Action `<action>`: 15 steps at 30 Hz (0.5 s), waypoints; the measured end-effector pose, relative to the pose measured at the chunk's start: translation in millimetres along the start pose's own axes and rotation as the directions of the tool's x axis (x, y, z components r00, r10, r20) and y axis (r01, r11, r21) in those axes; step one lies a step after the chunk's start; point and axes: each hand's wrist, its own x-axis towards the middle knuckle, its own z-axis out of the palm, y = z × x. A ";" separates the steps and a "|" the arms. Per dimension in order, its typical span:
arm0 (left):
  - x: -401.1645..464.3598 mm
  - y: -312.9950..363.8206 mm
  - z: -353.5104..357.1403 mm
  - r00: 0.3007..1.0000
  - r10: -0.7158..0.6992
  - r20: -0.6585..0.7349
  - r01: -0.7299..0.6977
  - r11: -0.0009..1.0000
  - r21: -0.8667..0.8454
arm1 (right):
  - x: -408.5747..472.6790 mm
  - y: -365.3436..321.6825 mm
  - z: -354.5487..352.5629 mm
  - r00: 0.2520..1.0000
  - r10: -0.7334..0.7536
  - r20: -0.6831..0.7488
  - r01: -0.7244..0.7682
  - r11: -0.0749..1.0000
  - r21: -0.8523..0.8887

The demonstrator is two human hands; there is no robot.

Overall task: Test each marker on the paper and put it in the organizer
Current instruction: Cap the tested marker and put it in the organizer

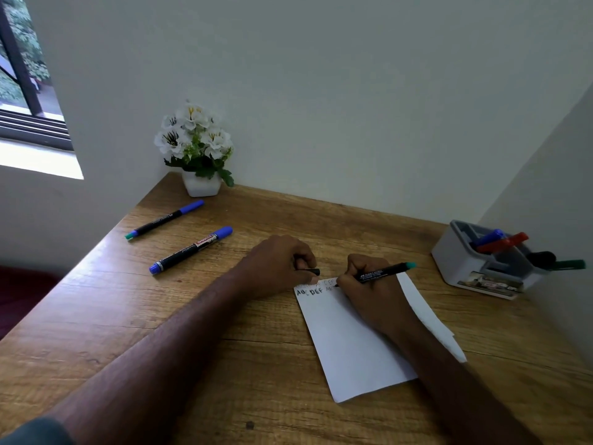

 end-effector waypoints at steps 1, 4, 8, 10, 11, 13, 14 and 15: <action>-0.1 0.4 0.0 1.000 -0.001 0.002 0.001 1.000 0.001 | -0.4 -0.1 -0.2 1.000 0.001 0.002 -0.001 1.000 0.002; -0.4 0.7 -0.2 1.000 -0.004 0.003 0.004 1.000 -0.006 | -1.4 -1.5 -0.1 1.000 0.009 0.016 -0.009 1.000 0.011; 0.4 1.1 -0.5 1.000 -0.009 0.016 0.009 1.000 -0.002 | -1.4 -3.0 -0.8 0.999 0.028 -0.023 -0.026 0.998 0.063; 0.4 1.2 -0.6 1.000 -0.011 0.015 0.011 1.000 0.000 | -1.5 -3.4 -1.2 0.999 0.035 -0.031 -0.033 0.997 0.076; 0.4 1.3 -0.6 1.000 -0.011 0.016 0.011 1.000 0.000 | -1.8 -3.9 -1.2 0.999 0.034 -0.025 -0.032 0.997 0.072; 0.3 1.9 -0.9 1.000 -0.010 0.019 0.010 1.000 0.004 | -2.1 -4.6 -0.6 0.999 0.034 -0.015 -0.033 0.996 0.082; 0.3 2.1 -0.9 1.000 -0.011 0.020 0.011 1.000 0.005 | -2.0 -4.4 -0.2 0.999 0.036 -0.013 -0.034 0.995 0.091; 0.3 2.4 -1.1 1.000 -0.011 0.020 0.011 1.000 0.005 | -2.0 -3.8 0.0 0.999 0.035 -0.013 -0.034 0.995 0.094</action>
